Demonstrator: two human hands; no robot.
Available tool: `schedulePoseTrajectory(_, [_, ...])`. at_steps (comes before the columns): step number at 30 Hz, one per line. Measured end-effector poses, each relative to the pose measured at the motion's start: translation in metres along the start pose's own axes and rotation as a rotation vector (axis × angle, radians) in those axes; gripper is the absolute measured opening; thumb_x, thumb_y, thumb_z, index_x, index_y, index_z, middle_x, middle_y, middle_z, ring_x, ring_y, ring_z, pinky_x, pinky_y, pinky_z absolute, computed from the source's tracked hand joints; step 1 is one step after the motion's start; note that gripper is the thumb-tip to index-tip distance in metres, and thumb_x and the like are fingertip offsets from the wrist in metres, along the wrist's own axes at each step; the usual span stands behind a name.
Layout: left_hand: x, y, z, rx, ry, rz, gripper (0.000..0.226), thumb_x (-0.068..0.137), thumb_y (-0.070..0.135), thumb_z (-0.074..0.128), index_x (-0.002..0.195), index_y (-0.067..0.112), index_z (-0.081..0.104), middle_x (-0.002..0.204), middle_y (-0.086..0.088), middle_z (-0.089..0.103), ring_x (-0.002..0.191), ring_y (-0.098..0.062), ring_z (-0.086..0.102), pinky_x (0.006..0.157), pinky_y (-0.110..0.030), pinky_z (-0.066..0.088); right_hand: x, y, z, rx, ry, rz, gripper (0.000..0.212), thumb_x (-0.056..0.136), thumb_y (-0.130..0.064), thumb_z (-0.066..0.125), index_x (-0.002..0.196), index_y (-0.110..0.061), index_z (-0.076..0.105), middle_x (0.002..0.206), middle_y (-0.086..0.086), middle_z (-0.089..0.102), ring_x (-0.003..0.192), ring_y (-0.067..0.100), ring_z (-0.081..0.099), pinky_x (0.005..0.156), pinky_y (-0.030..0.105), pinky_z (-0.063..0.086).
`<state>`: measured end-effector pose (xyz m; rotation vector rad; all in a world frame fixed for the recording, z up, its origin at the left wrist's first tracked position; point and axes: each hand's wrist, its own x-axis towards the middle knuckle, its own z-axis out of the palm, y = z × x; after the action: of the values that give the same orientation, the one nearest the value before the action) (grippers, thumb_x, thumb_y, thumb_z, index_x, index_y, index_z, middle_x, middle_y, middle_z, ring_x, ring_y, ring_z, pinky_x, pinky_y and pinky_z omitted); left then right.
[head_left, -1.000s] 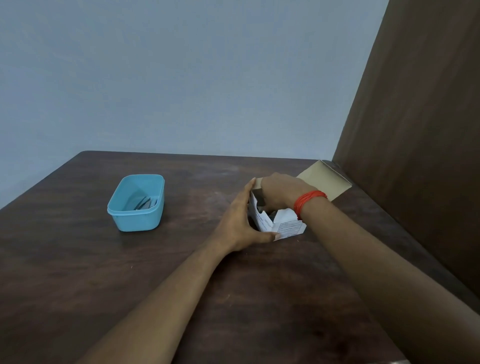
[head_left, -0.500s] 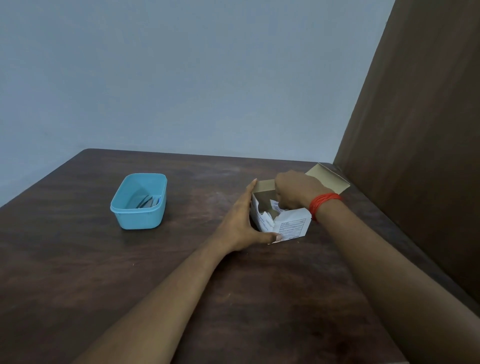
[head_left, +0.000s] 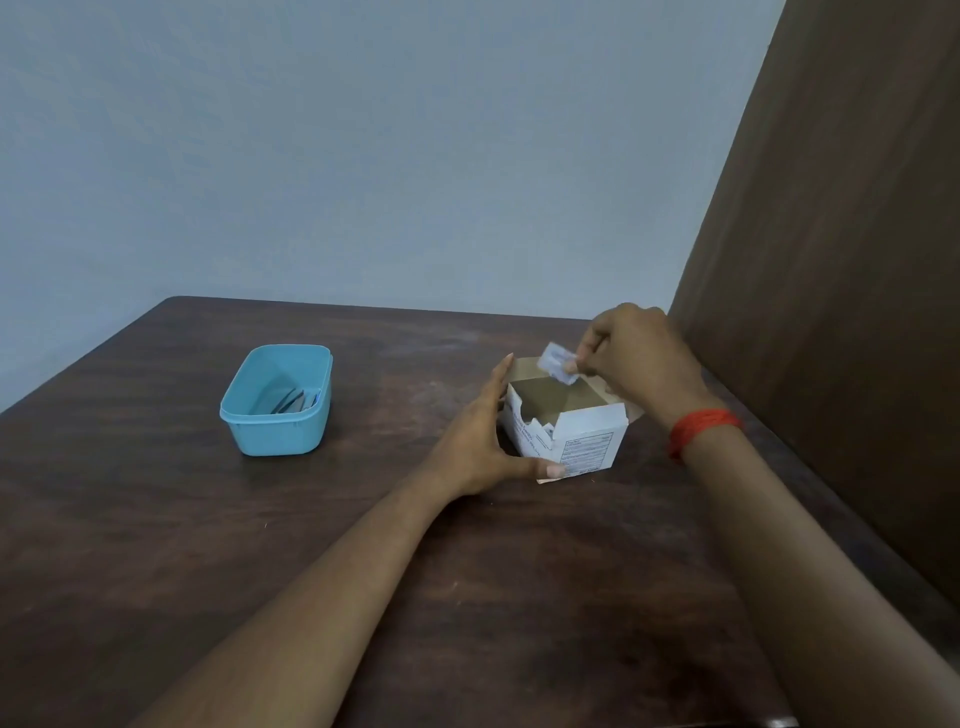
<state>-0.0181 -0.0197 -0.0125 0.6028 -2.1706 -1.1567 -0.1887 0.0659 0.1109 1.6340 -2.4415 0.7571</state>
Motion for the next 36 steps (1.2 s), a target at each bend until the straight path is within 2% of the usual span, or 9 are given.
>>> schedulePoseTrajectory(4, [0.000,0.009,-0.003,-0.132,0.174,-0.006,0.117,0.061,0.066,0.080,0.158,0.036,0.021,0.156,0.019,0.034,0.140,-0.002,0.037,0.112,-0.028,0.037,-0.009,-0.003,0.003,0.481,0.072,0.002,0.014,0.080,-0.028,0.084,0.075,-0.021,0.073,0.064,-0.003,0.072,0.048,0.007,0.063,0.055,0.020,0.052])
schedulePoseTrajectory(7, [0.001,0.020,-0.009,-0.285,0.371,0.025,0.080,0.081,0.047,0.078,0.149,0.024,0.044,0.144,0.005,0.055,0.128,-0.006,0.055,0.107,-0.033,0.047,-0.018,-0.014,0.015,0.723,-0.025,-0.006,0.014,0.081,-0.025,0.084,0.083,-0.013,0.076,0.069,-0.001,0.076,0.045,0.008,0.059,0.051,0.022,0.053])
schedulePoseTrajectory(13, [0.001,0.029,-0.015,-0.585,0.474,0.004,0.021,0.086,0.027,0.074,0.098,0.011,0.077,0.097,-0.006,0.079,0.092,-0.017,0.073,0.090,-0.039,0.059,-0.027,-0.022,0.033,0.822,-0.100,-0.031,0.013,0.084,-0.025,0.081,0.090,-0.014,0.078,0.076,0.003,0.077,0.047,0.013,0.059,0.055,0.029,0.055])
schedulePoseTrajectory(16, [0.004,0.028,-0.016,-0.665,0.446,-0.031,0.010,0.090,0.018,0.073,0.092,0.009,0.078,0.091,-0.010,0.078,0.083,-0.019,0.075,0.078,-0.029,0.060,-0.030,-0.019,0.032,0.784,0.093,-0.059,0.009,0.085,-0.033,0.079,0.081,-0.024,0.079,0.071,-0.008,0.074,0.048,0.007,0.059,0.054,0.022,0.052])
schedulePoseTrajectory(22, [0.007,0.023,-0.018,-0.508,0.540,-0.010,0.028,0.092,0.006,0.071,0.108,0.026,0.062,0.081,-0.002,0.079,0.069,-0.019,0.076,0.061,-0.027,0.061,-0.029,0.020,0.010,0.396,0.887,-0.029,0.025,0.094,-0.039,0.065,0.079,-0.021,0.071,0.078,-0.016,0.064,0.069,0.002,0.050,0.073,0.013,0.036])
schedulePoseTrajectory(25, [0.007,0.019,-0.022,-0.384,0.686,-0.033,0.025,0.095,0.006,0.067,0.095,0.030,0.061,0.074,0.009,0.076,0.060,-0.018,0.074,0.052,-0.024,0.057,-0.025,0.042,0.013,0.409,0.858,0.148,0.030,0.093,-0.050,0.060,0.093,-0.022,0.071,0.098,-0.005,0.070,0.085,0.017,0.054,0.081,0.008,0.031])
schedulePoseTrajectory(28, [0.006,0.014,-0.023,-0.249,0.741,-0.052,0.037,0.099,-0.001,0.055,0.084,0.028,0.073,0.089,-0.002,0.078,0.064,-0.009,0.073,0.056,-0.021,0.057,-0.023,0.055,0.026,0.568,0.711,0.320,0.042,0.089,-0.060,0.060,0.101,-0.021,0.069,0.103,-0.006,0.071,0.095,0.015,0.062,0.086,0.028,0.046])
schedulePoseTrajectory(33, [0.005,0.014,-0.014,0.075,0.621,-0.018,0.035,0.102,0.012,0.053,0.135,0.015,0.062,0.142,-0.005,0.057,0.127,-0.015,0.057,0.107,-0.038,0.048,-0.019,0.053,0.038,0.711,0.540,0.400,0.034,0.088,-0.061,0.061,0.093,-0.028,0.064,0.094,-0.013,0.066,0.090,0.009,0.063,0.074,0.024,0.047])
schedulePoseTrajectory(36, [0.005,0.023,0.001,0.015,0.408,-0.080,0.075,0.091,0.059,0.060,0.154,0.026,0.036,0.163,0.004,0.027,0.146,-0.008,0.029,0.117,-0.038,0.032,-0.019,0.049,0.040,0.724,0.556,0.376,0.032,0.091,-0.057,0.061,0.095,-0.025,0.066,0.096,-0.009,0.068,0.087,0.007,0.063,0.066,0.014,0.043])
